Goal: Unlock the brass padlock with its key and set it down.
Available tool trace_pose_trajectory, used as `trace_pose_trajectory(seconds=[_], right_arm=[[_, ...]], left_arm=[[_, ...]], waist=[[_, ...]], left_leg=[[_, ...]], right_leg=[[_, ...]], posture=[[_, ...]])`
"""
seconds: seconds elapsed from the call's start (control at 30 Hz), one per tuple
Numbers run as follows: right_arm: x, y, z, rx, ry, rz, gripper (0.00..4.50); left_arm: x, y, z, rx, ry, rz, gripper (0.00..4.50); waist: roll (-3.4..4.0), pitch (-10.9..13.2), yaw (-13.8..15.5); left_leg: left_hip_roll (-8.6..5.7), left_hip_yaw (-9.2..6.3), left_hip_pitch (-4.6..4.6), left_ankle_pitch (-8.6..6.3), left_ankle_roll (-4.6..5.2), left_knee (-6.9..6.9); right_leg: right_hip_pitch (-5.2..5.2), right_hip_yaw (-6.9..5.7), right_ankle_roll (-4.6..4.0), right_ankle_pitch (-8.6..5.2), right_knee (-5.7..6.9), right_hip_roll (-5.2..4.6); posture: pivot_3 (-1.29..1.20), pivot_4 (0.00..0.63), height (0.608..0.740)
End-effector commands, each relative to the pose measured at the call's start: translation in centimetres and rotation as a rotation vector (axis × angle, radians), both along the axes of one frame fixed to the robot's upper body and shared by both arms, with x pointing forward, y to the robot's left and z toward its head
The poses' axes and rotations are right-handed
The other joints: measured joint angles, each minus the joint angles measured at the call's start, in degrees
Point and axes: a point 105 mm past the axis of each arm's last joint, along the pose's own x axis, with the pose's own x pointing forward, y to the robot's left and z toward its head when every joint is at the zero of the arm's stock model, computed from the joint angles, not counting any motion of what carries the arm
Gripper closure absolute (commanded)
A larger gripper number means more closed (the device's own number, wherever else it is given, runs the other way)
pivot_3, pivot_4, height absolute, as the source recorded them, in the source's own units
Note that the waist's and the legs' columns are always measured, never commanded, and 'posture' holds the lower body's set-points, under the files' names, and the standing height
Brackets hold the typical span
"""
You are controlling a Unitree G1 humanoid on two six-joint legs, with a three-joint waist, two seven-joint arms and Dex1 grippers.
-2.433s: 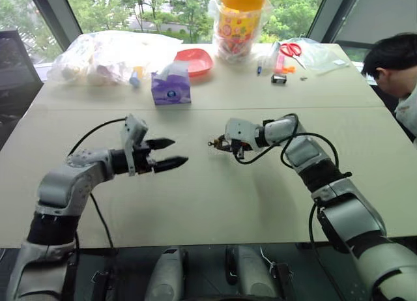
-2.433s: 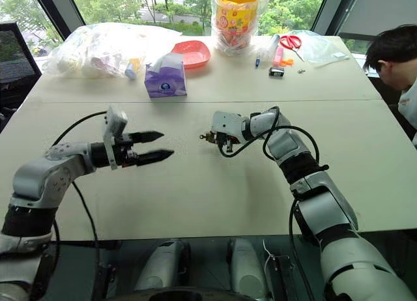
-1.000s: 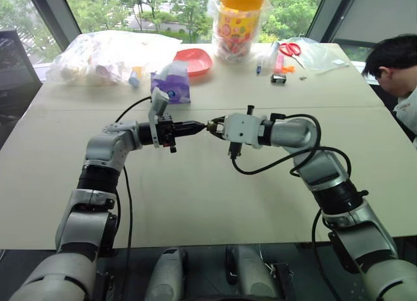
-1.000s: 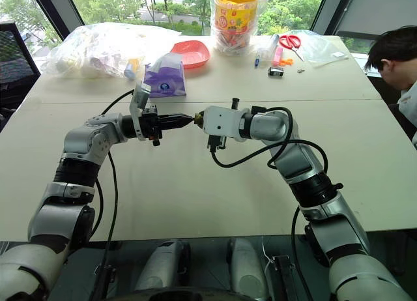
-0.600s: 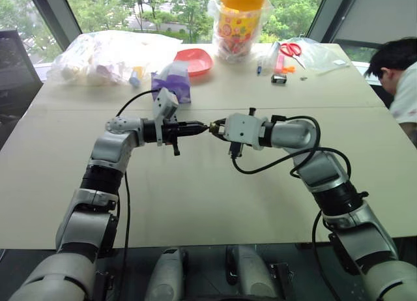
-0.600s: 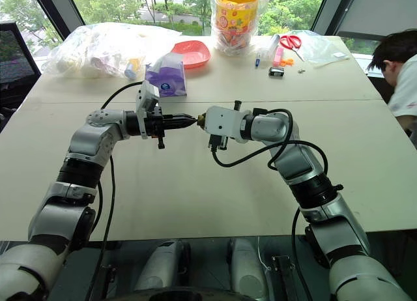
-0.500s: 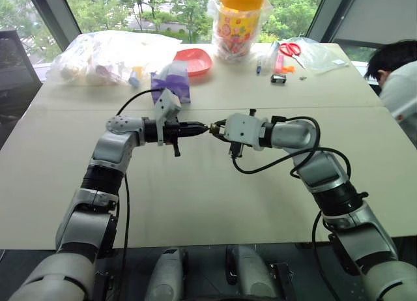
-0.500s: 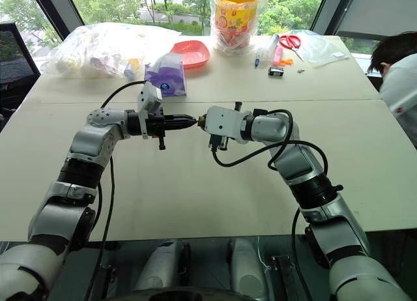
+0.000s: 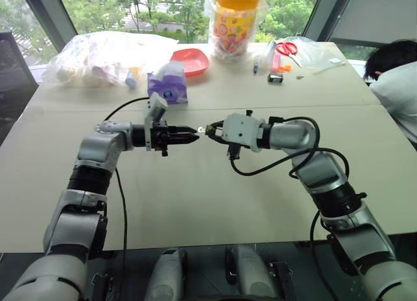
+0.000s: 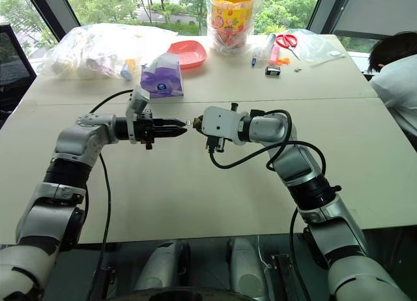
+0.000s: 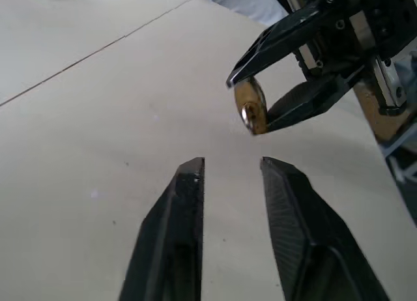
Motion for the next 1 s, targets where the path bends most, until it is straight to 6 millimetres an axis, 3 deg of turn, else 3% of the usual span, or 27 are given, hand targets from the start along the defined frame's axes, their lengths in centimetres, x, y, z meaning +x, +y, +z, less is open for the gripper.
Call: trace_pose_trajectory(seconds=[0.03,0.53,0.63,0.8,1.0], right_arm=[[-0.5,0.9,2.2,0.017,-0.1,0.043,3.8],[-0.7,1.4,2.4,0.011,-0.128,0.059,3.8],[-0.8,1.5,2.4,0.01,-0.131,0.061,3.8],[-1.0,1.5,2.5,0.01,-0.134,0.062,3.8],[-1.1,1.7,2.6,0.012,-0.138,0.064,3.8]], left_arm=[[0.2,-0.5,2.6,-0.099,-0.036,0.012,1.72],[0.4,-2.6,3.0,-0.12,-0.052,-0.026,1.72],[0.5,-2.9,2.7,-0.108,-0.048,-0.032,2.45],[0.3,-3.1,2.4,-0.093,-0.044,-0.052,4.36],[0.0,-3.1,2.0,-0.064,-0.033,-0.066,4.49]], waist=[[0.0,0.0,0.4],[0.0,0.0,0.2],[0.0,0.0,0.2],[0.0,0.0,0.2],[0.0,0.0,0.2]], left_leg=[[0.0,-0.02,0.0,0.0,0.0,0.01],[-0.04,0.01,0.0,0.0,0.0,0.04],[-0.04,0.01,0.0,0.0,0.0,0.04],[-0.04,0.01,-0.01,0.0,0.0,0.05],[-0.04,0.01,0.0,0.0,0.0,0.04]], right_leg=[[0.01,0.0,-0.01,0.0,0.0,0.0],[0.06,0.02,-0.02,0.0,-0.04,-0.04],[0.06,0.01,-0.02,0.0,-0.04,-0.04],[0.06,0.01,-0.02,0.0,-0.05,-0.04],[0.06,0.02,-0.02,0.0,-0.04,-0.04]], posture=[[0.0,0.15,0.74],[0.0,0.15,0.74],[0.0,0.15,0.74],[0.0,0.15,0.74],[0.0,0.15,0.74]])
